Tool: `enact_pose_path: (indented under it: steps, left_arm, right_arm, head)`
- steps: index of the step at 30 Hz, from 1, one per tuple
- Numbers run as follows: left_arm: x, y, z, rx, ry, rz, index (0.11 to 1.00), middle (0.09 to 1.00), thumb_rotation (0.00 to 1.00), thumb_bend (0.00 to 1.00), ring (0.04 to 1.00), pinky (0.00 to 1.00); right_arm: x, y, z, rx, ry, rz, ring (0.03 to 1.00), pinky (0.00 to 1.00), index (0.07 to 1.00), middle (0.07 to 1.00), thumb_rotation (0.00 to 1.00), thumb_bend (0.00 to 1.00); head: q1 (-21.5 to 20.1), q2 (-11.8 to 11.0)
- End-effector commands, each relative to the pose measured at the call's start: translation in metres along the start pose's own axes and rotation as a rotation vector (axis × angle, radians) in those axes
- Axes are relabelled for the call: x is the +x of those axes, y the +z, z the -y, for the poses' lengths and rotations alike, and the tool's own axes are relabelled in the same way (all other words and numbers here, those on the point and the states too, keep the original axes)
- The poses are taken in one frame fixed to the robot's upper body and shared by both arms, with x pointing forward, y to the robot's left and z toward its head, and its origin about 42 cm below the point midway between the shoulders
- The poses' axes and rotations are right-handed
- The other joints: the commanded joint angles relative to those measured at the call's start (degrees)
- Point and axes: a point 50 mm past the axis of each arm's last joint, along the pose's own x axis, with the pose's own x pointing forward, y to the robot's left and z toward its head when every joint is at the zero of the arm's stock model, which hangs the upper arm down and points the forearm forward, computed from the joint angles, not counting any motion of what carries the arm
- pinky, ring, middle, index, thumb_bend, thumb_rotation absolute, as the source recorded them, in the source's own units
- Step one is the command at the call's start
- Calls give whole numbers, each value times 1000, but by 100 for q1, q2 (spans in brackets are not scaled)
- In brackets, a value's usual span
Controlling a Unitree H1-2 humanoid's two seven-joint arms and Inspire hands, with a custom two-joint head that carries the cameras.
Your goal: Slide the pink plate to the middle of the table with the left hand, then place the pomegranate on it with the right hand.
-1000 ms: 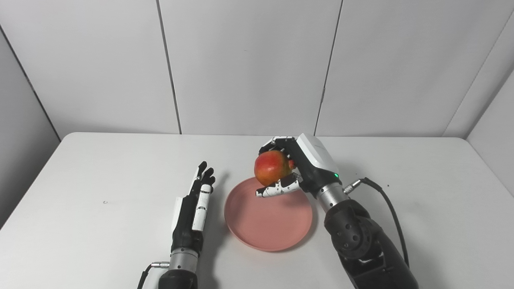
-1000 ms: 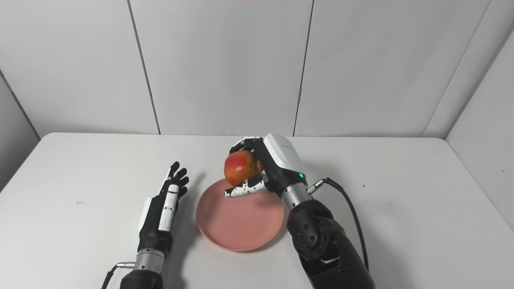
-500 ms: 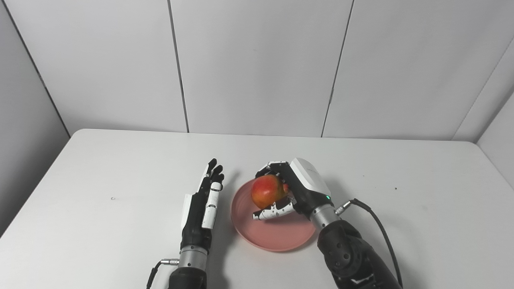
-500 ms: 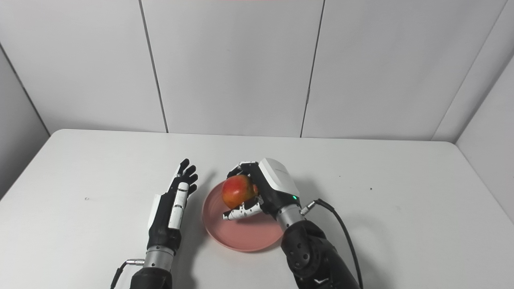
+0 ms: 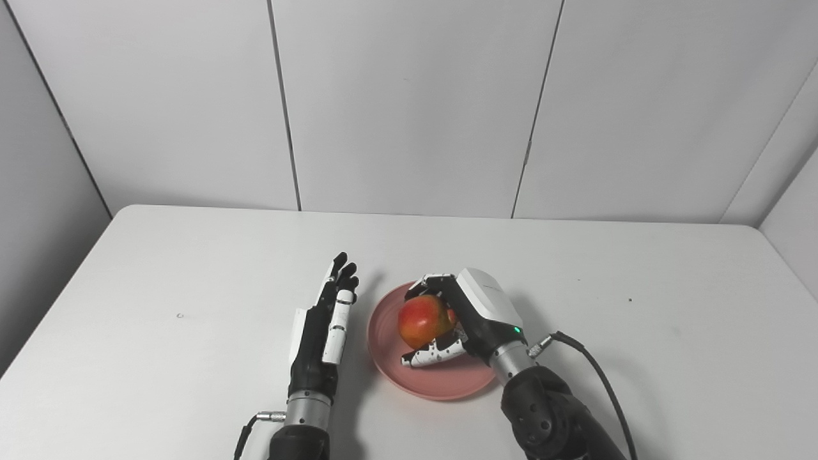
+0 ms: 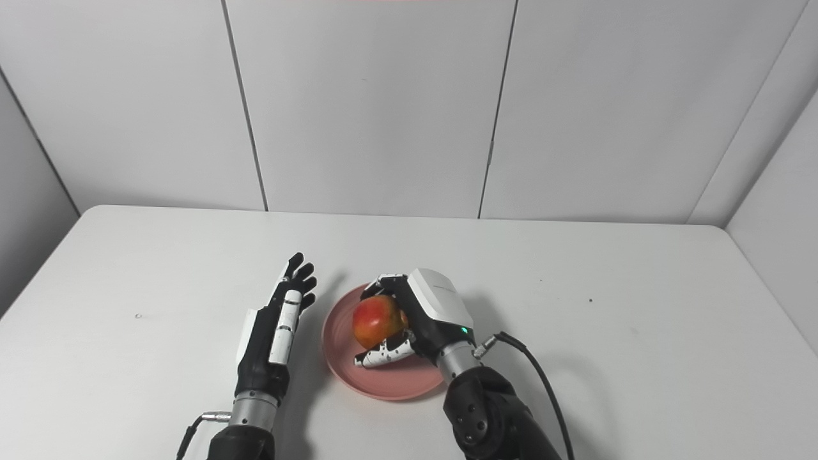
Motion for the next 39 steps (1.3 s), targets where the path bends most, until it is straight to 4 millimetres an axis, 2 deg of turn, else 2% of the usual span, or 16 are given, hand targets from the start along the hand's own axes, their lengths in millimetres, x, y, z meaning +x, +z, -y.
enact_pose_path:
  steps: [1,7,11,12,13,14,16,21,25,30,39]
  left_arm:
    - [8,18,6,-12,-7,84,931,936,1000,456,920,909]
    - [7,19,7,-17,-7,80,930,936,1000,449,921,909]
    - [7,19,7,-16,-9,78,932,937,1000,449,923,910]
    - [7,19,7,-16,-9,79,931,937,1000,451,922,908]
    - [7,20,7,-17,-9,78,931,937,1000,451,922,907]
    - [7,20,7,-18,-9,77,931,937,1000,448,922,907]
    - [7,20,7,-17,-6,73,930,935,1000,445,921,906]
    - [7,20,6,-17,-11,76,930,936,1000,450,922,907]
    - [7,20,6,-12,-14,77,934,938,1000,449,924,907]
    - [6,21,6,-16,-11,69,930,934,1000,444,925,910]
    - [7,20,6,-17,-10,72,930,933,1000,437,920,900]
  right_arm:
    - [1,10,8,-20,-56,85,416,331,526,450,0,524]
    - [-3,8,4,-54,-72,95,405,307,535,444,0,522]
    - [-5,7,4,-99,-64,93,483,390,513,474,2,526]
    - [-5,7,4,-110,-62,93,539,448,499,595,108,521]
    - [-6,7,4,-119,-57,97,543,452,498,604,115,521]
    - [-6,7,4,-126,-53,100,596,508,587,651,164,627]
    - [-7,8,4,-139,-37,101,680,598,694,722,244,729]
    - [-10,8,7,-177,7,95,835,772,857,856,392,825]
    - [-12,9,9,-186,15,101,894,850,915,908,433,856]
    - [-13,11,13,-178,4,107,926,878,952,938,455,894]
    - [-18,19,29,-162,-41,137,913,857,944,930,453,895]
  head:
    - [-1,4]
    - [0,25]
    - [0,25]
    - [0,25]
    - [0,25]
    - [-9,34]
    - [-11,33]
    - [-13,32]
    - [-9,41]
    - [-13,40]
    - [-23,23]
